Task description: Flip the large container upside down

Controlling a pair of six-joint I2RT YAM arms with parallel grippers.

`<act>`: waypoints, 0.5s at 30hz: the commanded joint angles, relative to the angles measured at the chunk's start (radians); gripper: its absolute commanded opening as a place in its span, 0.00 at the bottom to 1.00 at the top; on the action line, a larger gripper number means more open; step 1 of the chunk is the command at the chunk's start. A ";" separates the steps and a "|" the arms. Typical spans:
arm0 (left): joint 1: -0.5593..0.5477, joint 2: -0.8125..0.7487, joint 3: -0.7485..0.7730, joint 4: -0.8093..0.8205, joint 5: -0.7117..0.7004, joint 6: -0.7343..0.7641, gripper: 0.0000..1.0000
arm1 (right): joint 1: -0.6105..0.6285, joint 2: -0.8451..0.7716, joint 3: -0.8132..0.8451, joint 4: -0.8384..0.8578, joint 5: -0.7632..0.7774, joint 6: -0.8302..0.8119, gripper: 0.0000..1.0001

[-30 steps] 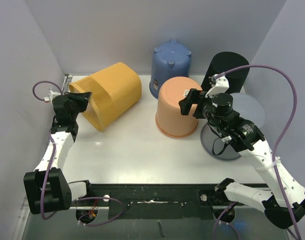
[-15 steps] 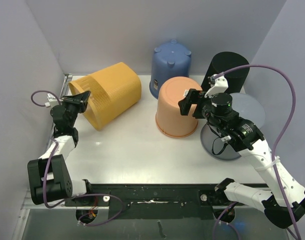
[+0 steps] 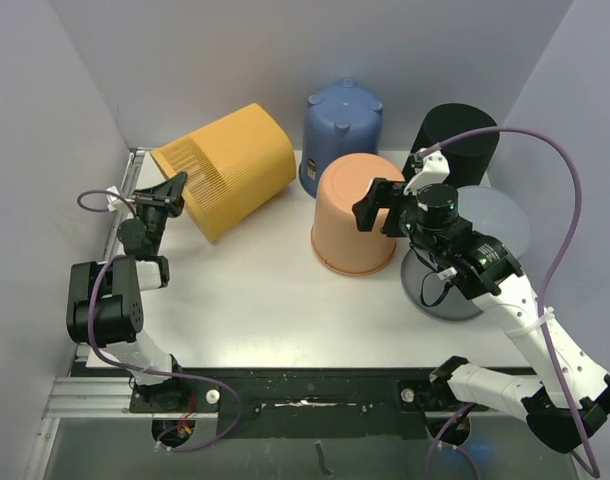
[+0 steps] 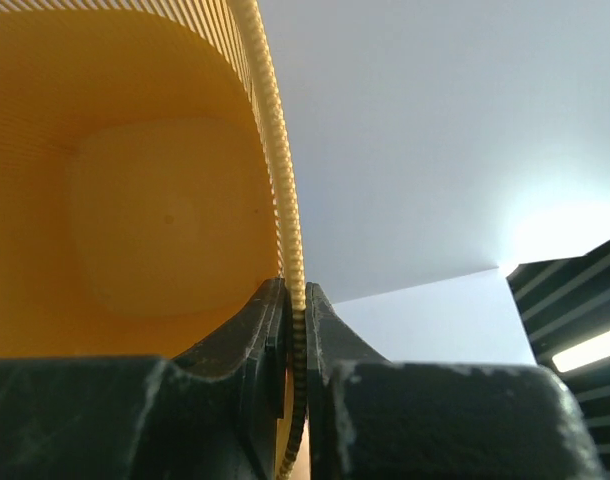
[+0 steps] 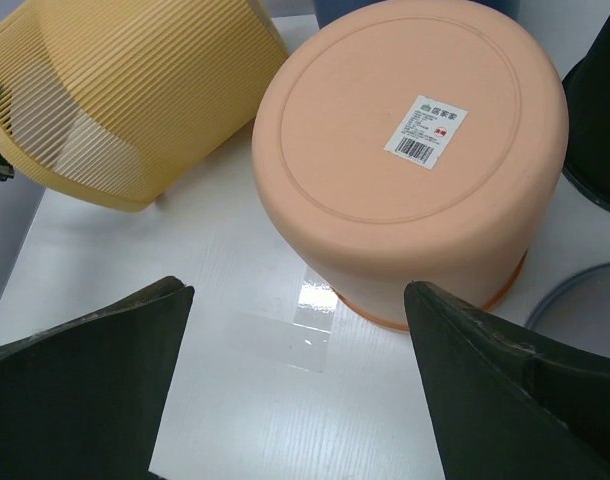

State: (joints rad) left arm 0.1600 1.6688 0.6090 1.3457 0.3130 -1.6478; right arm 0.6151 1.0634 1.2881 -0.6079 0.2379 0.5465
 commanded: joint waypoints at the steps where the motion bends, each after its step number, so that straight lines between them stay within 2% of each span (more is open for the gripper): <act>1: -0.006 -0.025 -0.004 0.329 -0.037 -0.123 0.00 | -0.002 0.021 0.043 0.050 -0.027 -0.012 0.92; 8: 0.025 -0.018 -0.125 0.447 -0.033 -0.191 0.00 | -0.002 0.154 0.168 0.085 -0.084 -0.076 0.92; 11: 0.035 -0.028 -0.162 0.449 -0.015 -0.192 0.00 | -0.001 0.210 0.230 0.102 -0.097 -0.104 0.93; 15: 0.040 -0.043 -0.123 0.449 0.029 -0.187 0.00 | -0.001 0.258 0.264 0.127 -0.120 -0.114 0.93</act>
State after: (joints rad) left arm 0.1921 1.6650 0.4492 1.5398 0.3054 -1.7966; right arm 0.6151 1.3006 1.4906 -0.5617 0.1555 0.4698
